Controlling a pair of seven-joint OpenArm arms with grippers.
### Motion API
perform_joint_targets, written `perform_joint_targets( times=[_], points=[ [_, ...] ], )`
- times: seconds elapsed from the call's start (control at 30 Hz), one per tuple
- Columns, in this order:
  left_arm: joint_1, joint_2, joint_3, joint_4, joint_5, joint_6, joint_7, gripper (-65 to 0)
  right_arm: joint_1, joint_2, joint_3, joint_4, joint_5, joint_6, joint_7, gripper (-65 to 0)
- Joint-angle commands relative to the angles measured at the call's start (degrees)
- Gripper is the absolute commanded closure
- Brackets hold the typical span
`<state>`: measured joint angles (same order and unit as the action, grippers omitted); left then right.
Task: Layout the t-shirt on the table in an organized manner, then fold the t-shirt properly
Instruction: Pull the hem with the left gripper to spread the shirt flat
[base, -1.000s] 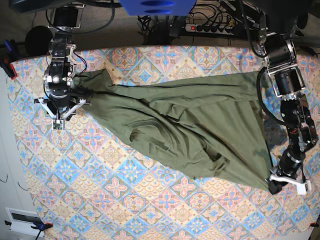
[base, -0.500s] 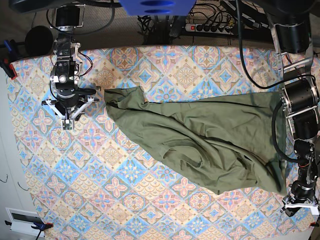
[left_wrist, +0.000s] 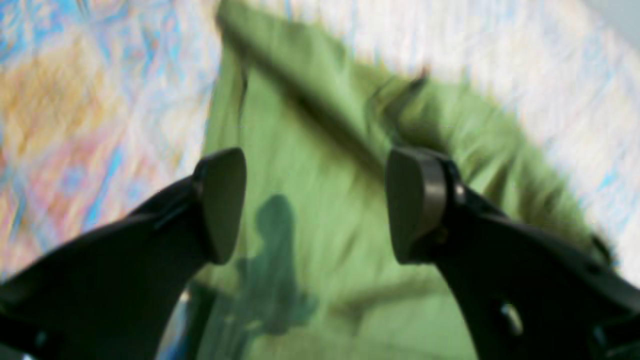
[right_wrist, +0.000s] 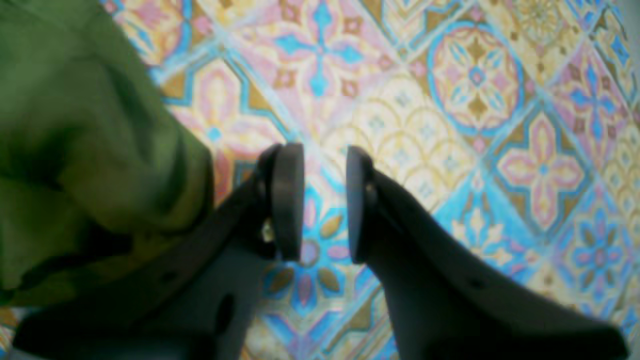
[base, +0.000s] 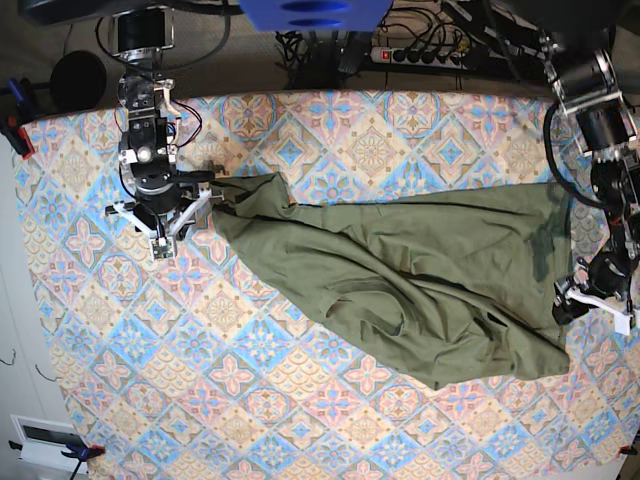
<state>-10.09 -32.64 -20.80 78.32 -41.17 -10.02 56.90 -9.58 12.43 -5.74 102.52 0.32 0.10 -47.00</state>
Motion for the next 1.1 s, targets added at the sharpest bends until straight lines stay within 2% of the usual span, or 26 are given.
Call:
perform_joint_targets(
  times=[0.0, 0.17, 0.3, 0.4, 0.53, 0.7, 0.8, 0.97, 1.07],
  points=[
    [2.5, -1.1, -1.8, 3.0, -0.7, -0.2, -0.9, -40.6, 0.7, 0.5, 0.1, 1.8, -0.2, -0.2, 1.1, -13.9],
    [13.1, -1.2, -3.6, 4.4, -0.7, -0.2, -0.9, -40.6, 0.7, 0.5, 0.1, 2.1, -0.2, -0.2, 1.1, -13.9],
    [16.4, -1.2, -4.3, 4.4, -0.7, -0.2, -1.0, -40.6, 0.3, 0.5, 0.0, 2.1, -0.2, -0.2, 1.1, -13.9],
    [17.9, -0.3, -6.9, 4.3, -0.5, -0.2, -3.8, -40.6, -0.3, 0.5, 0.0, 2.2, -0.2, -0.2, 1.2, -13.9],
    [17.6, 0.3, -6.9, 4.2, 3.0, 0.0, -5.3, -40.6, -0.5, 0.5, 0.0, 2.2, -0.2, -0.2, 1.3, -13.9],
    [14.5, 2.7, -6.9, 4.1, 7.7, 0.0, -5.4, -40.7, -0.8, 0.5, 0.0, 2.2, -0.2, -0.2, 1.4, -13.9],
    [12.4, 4.4, -6.8, 1.5, 9.1, -0.1, -5.4, -40.7, -0.8, 0.5, 0.0, 2.2, -0.2, -0.2, 1.4, -13.9],
    [8.4, 4.6, -6.8, -5.4, 10.9, -0.2, -5.6, -40.7, -0.8, 0.5, 0.0, 2.2, -0.2, -0.2, 1.4, -13.9],
    [7.8, 4.6, -6.5, -7.3, 11.0, -0.2, -7.7, -40.7, -0.8, 0.5, 0.0, 2.2, -0.2, -0.2, 1.4, -13.9]
  ],
)
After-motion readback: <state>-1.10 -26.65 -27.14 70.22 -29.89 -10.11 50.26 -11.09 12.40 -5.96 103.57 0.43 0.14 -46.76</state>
